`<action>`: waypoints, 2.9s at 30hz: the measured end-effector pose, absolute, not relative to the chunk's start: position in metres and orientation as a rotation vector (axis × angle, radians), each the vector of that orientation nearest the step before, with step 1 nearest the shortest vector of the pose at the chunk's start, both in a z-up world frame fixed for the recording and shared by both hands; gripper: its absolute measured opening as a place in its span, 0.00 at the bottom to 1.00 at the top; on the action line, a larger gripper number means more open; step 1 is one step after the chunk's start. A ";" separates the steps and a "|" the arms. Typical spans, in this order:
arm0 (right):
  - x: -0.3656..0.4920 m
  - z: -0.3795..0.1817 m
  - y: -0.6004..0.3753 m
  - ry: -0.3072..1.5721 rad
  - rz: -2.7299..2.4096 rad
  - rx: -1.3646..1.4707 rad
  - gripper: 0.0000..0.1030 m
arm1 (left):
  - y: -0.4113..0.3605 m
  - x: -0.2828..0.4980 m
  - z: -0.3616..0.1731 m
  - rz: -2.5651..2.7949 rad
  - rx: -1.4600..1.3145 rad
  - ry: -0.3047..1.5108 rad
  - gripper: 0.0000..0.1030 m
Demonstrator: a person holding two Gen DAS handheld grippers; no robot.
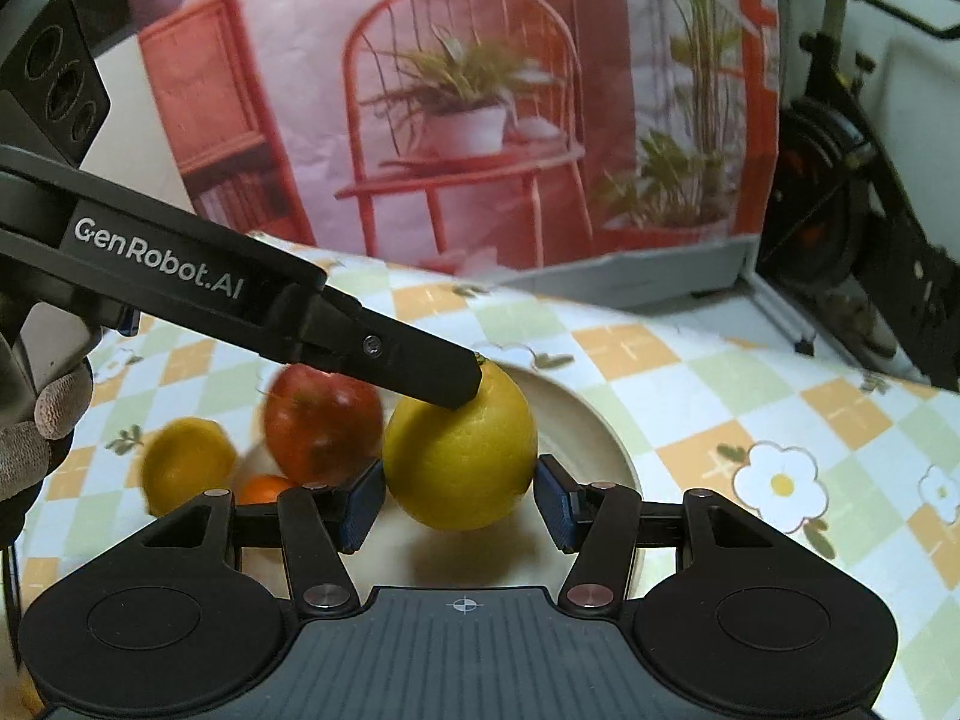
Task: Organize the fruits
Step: 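Lift the lemon with the left tool and carry it over the plate, then open the left gripper to release the lemon and withdraw, then grasp a green apple with the left tool while the right tool grasps another green apple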
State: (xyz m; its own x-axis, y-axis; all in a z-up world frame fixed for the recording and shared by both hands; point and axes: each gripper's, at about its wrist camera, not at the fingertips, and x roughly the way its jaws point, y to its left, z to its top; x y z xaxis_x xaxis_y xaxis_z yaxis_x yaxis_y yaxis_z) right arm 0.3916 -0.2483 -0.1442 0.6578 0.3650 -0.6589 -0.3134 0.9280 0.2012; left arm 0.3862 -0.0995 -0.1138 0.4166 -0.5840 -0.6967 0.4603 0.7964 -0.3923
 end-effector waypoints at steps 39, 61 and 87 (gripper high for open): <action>0.308 -0.141 -0.291 0.652 0.171 0.215 0.54 | -0.107 0.392 -0.086 -0.431 0.005 0.809 0.38; 0.217 -0.133 -0.237 0.670 0.248 0.159 0.53 | -0.014 0.253 -0.063 -0.433 -0.079 0.737 0.38; 0.198 -0.155 -0.191 0.797 0.356 0.077 0.43 | 0.008 0.219 -0.103 -0.417 -0.151 0.828 0.38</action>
